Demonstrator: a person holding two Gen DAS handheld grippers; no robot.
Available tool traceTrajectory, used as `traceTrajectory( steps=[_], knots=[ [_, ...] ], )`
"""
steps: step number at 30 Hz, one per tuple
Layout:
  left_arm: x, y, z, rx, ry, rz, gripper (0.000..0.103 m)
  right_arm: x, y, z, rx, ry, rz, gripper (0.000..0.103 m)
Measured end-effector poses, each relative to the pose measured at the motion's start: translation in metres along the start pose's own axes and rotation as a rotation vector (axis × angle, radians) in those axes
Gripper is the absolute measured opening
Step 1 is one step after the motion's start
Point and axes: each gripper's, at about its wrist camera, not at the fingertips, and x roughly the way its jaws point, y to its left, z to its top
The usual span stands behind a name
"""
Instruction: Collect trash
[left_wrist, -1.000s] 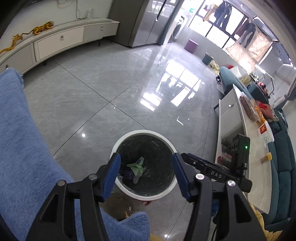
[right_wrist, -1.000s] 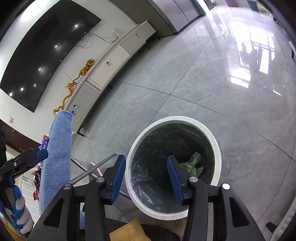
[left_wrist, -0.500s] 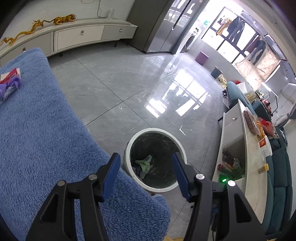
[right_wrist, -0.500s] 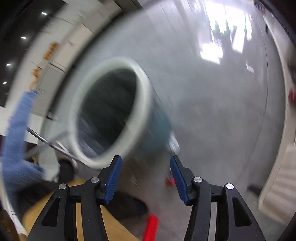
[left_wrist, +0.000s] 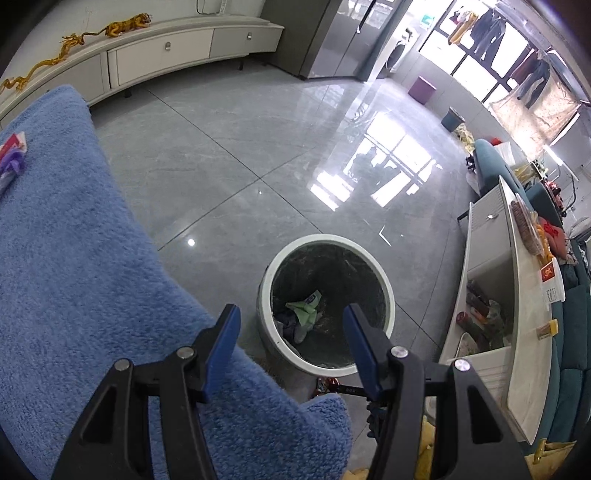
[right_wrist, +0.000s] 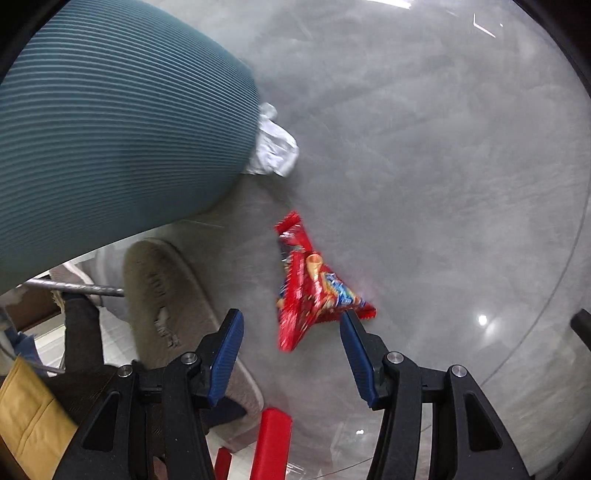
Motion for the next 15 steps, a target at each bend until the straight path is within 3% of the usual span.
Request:
traceTrajectory(
  steps=[2, 4, 6, 10, 15],
  knots=[
    [0.006, -0.006, 0.001, 0.007, 0.012, -0.001, 0.056, 0.01, -0.004, 0.002, 0.013, 0.012, -0.004, 0.046],
    [0.011, -0.012, 0.002, 0.019, 0.025, -0.002, 0.056, 0.016, -0.008, 0.003, 0.026, 0.02, 0.006, 0.025],
    [0.014, -0.018, 0.002, 0.03, 0.03, -0.002, 0.056, 0.018, -0.012, 0.001, 0.033, 0.014, 0.027, 0.015],
    [0.009, -0.017, 0.001, 0.029, 0.02, -0.005, 0.056, 0.009, -0.019, -0.007, 0.039, -0.016, 0.044, 0.008],
    [-0.011, -0.015, -0.004, 0.025, -0.022, -0.023, 0.056, -0.028, -0.027, -0.015, 0.044, -0.092, 0.066, 0.007]
  ],
)
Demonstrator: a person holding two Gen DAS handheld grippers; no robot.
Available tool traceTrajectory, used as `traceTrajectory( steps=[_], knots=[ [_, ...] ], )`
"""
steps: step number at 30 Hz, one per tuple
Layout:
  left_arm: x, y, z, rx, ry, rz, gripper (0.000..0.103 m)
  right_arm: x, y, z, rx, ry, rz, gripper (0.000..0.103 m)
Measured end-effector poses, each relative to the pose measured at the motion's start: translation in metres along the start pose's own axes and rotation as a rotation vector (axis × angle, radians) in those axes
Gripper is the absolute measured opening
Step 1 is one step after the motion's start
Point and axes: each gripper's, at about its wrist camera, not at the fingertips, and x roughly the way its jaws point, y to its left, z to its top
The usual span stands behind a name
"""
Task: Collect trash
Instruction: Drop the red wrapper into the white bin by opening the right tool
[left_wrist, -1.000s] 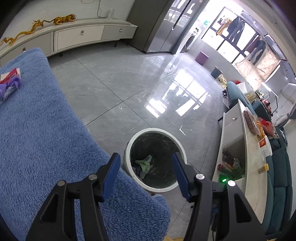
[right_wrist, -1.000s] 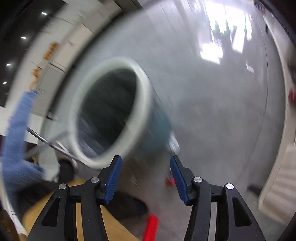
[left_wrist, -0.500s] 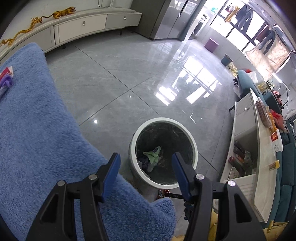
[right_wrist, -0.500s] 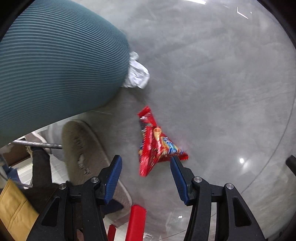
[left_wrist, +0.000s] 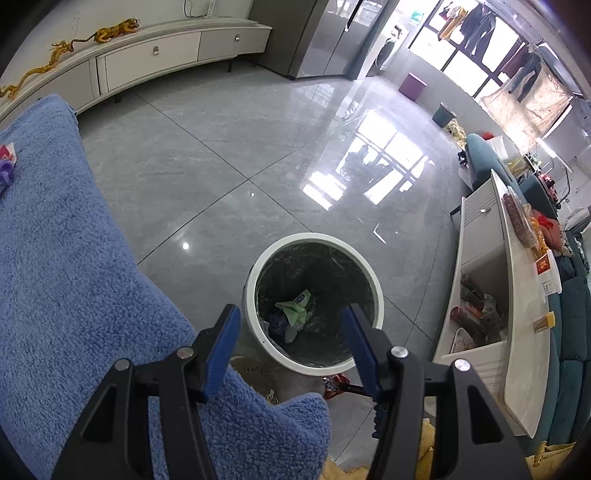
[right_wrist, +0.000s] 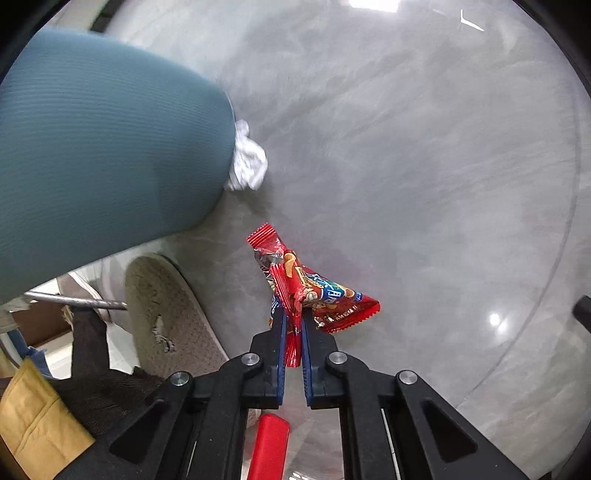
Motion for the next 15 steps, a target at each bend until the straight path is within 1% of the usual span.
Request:
traceTrajectory(
  steps=[4, 6, 8, 11, 12, 14, 15],
  knots=[
    [-0.02, 0.01, -0.007, -0.01, -0.038, -0.022, 0.056, -0.049, 0.0, -0.001, 0.009, -0.118, -0.009, 0.007],
    [-0.034, 0.016, -0.012, -0.015, -0.063, -0.032, 0.056, -0.082, -0.002, 0.001, 0.015, -0.199, -0.014, 0.006],
    [-0.046, 0.022, -0.017, -0.021, -0.087, -0.041, 0.056, -0.111, 0.005, 0.001, 0.004, -0.272, -0.021, 0.006],
    [-0.069, 0.036, -0.027, -0.039, -0.133, -0.051, 0.056, -0.165, 0.023, -0.002, -0.034, -0.393, -0.009, 0.006],
    [-0.075, 0.041, -0.03, -0.046, -0.144, -0.053, 0.056, -0.186, 0.035, -0.005, -0.057, -0.438, 0.004, 0.006],
    [-0.089, 0.054, -0.038, -0.068, -0.171, -0.056, 0.056, -0.215, 0.059, -0.011, -0.108, -0.499, 0.026, 0.006],
    [-0.097, 0.062, -0.044, -0.079, -0.187, -0.051, 0.056, -0.232, 0.077, -0.016, -0.151, -0.534, 0.04, 0.006]
  ],
)
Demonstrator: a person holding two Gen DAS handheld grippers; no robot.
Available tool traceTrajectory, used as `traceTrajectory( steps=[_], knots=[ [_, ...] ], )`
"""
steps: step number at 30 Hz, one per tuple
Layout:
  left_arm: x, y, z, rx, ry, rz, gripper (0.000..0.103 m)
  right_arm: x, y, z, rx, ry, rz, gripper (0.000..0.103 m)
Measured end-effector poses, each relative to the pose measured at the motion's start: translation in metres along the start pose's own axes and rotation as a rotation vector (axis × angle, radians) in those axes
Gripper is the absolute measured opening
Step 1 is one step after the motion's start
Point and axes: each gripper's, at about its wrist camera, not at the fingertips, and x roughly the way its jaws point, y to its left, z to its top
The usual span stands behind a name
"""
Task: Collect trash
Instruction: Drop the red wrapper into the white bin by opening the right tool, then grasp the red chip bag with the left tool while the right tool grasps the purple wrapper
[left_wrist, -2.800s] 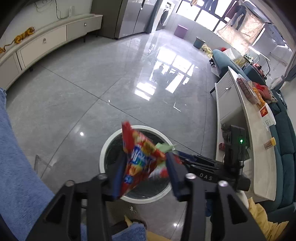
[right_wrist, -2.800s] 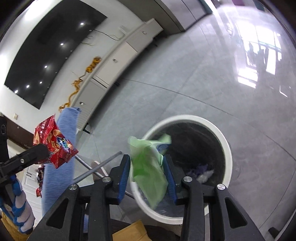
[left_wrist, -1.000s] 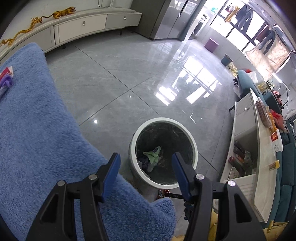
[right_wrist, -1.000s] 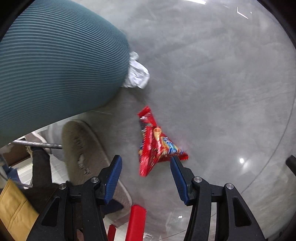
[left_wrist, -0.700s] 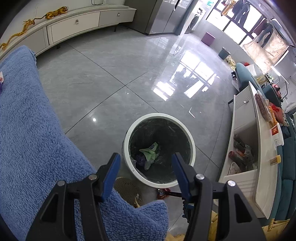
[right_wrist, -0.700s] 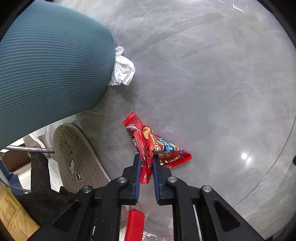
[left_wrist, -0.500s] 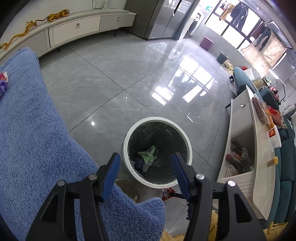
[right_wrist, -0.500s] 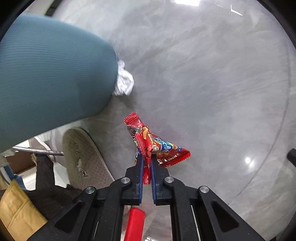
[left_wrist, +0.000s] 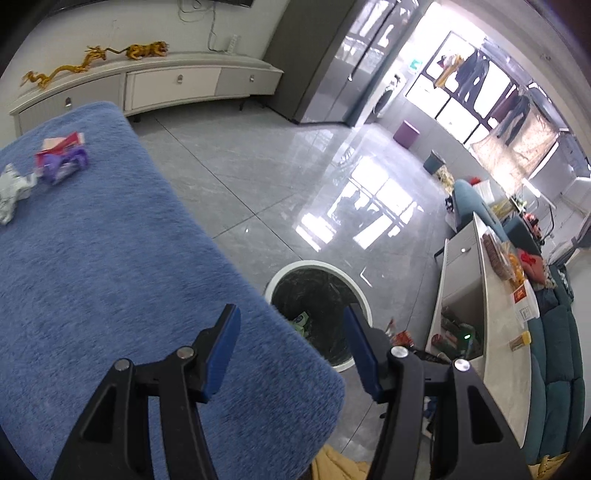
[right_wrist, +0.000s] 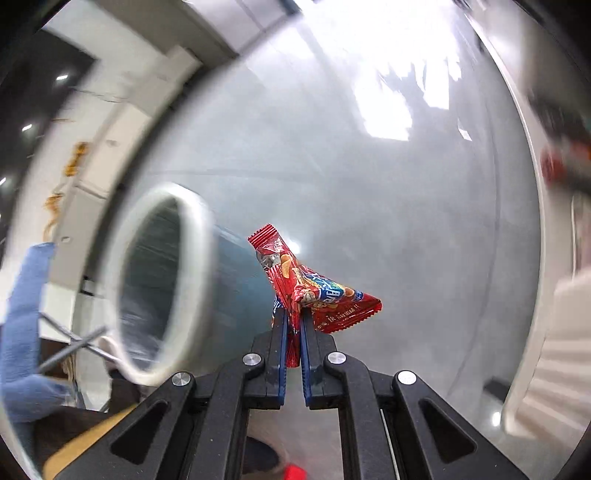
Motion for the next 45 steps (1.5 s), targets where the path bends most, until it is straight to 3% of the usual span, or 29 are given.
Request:
traceTrajectory(
  steps=[6, 8, 10, 12, 15, 16, 26, 36, 45],
  knots=[
    [-0.048, 0.038, -0.022, -0.05, -0.09, 0.051, 0.056, -0.043, 0.104, 0.02, -0.193, -0.088, 0.122, 0.006],
    [-0.063, 0.053, -0.031, -0.076, -0.118, 0.069, 0.059, -0.04, 0.134, 0.021, -0.235, -0.084, 0.143, 0.007],
    [-0.077, 0.066, -0.038, -0.106, -0.148, 0.082, 0.068, -0.032, 0.161, 0.021, -0.263, -0.071, 0.141, 0.009],
    [-0.092, 0.079, -0.047, -0.135, -0.178, 0.094, 0.068, -0.027, 0.179, 0.025, -0.278, -0.066, 0.134, 0.01],
    [-0.109, 0.095, -0.059, -0.169, -0.212, 0.11, 0.069, -0.024, 0.201, 0.027, -0.317, -0.07, 0.102, 0.038],
    [-0.116, 0.102, -0.064, -0.181, -0.225, 0.12, 0.069, -0.024, 0.207, 0.027, -0.331, -0.074, 0.097, 0.041],
    [-0.163, 0.148, -0.108, -0.275, -0.3, 0.22, 0.069, -0.036, 0.248, 0.017, -0.399, -0.106, 0.113, 0.041],
    [-0.201, 0.172, -0.134, -0.354, -0.362, 0.34, 0.069, -0.079, 0.305, 0.018, -0.504, -0.14, 0.278, 0.041],
    [-0.227, 0.194, -0.13, -0.359, -0.408, 0.478, 0.069, -0.075, 0.386, -0.002, -0.633, -0.052, 0.43, 0.041]
  ],
)
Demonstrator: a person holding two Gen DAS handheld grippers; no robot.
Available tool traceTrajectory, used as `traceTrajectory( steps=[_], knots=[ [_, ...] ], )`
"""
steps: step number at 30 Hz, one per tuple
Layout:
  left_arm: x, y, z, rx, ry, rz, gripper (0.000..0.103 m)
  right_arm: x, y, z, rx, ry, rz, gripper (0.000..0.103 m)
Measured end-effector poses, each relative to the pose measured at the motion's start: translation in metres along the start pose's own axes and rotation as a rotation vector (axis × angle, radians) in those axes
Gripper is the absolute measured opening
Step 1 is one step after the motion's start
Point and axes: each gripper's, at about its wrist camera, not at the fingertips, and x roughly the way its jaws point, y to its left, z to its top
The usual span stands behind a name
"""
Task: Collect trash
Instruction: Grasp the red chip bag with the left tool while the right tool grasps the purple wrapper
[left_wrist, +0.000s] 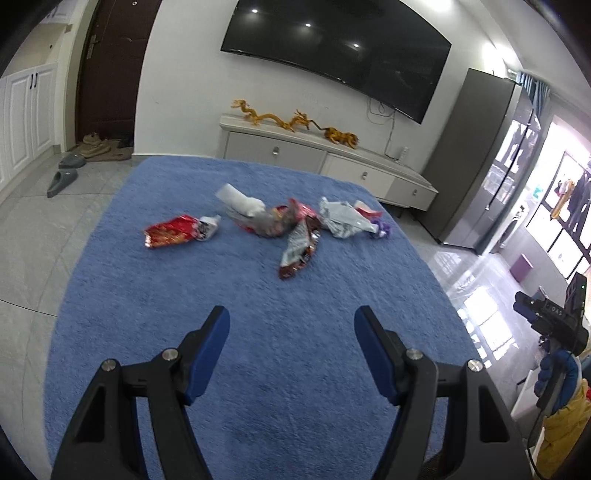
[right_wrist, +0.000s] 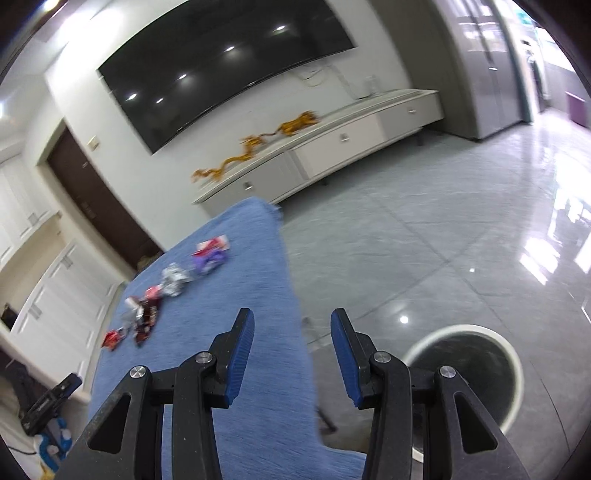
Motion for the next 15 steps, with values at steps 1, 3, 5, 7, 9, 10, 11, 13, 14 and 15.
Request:
traceTrajectory(
  steps=[1, 3, 5, 7, 9, 10, 11, 13, 14, 15],
  knots=[
    [0.003, 0.004, 0.004, 0.003, -0.004, 0.014, 0.069, 0.006, 0.008, 0.002, -0.013, 0.009, 0.01, 0.041],
    [0.01, 0.017, 0.016, 0.005, -0.014, 0.048, 0.069, 0.023, 0.025, 0.007, -0.035, 0.036, 0.038, 0.041],
    [0.018, 0.029, 0.026, 0.006, -0.017, 0.072, 0.069, 0.039, 0.038, 0.011, -0.05, 0.063, 0.062, 0.041],
    [0.031, 0.043, 0.039, 0.016, -0.016, 0.103, 0.069, 0.061, 0.054, 0.017, -0.068, 0.099, 0.08, 0.042],
    [0.049, 0.056, 0.054, 0.03, -0.012, 0.13, 0.069, 0.084, 0.068, 0.023, -0.079, 0.134, 0.098, 0.042],
    [0.057, 0.061, 0.059, 0.035, -0.009, 0.138, 0.069, 0.095, 0.074, 0.027, -0.078, 0.148, 0.108, 0.042],
    [0.068, 0.067, 0.066, 0.04, -0.001, 0.147, 0.069, 0.111, 0.081, 0.032, -0.07, 0.167, 0.124, 0.043],
    [0.084, 0.076, 0.076, 0.047, 0.01, 0.156, 0.069, 0.132, 0.089, 0.039, -0.048, 0.196, 0.154, 0.044],
    [0.094, 0.08, 0.08, 0.053, 0.019, 0.159, 0.069, 0.149, 0.096, 0.044, -0.032, 0.215, 0.172, 0.044],
    [0.103, 0.084, 0.083, 0.057, 0.027, 0.167, 0.069, 0.161, 0.098, 0.047, -0.02, 0.231, 0.184, 0.046]
  ],
)
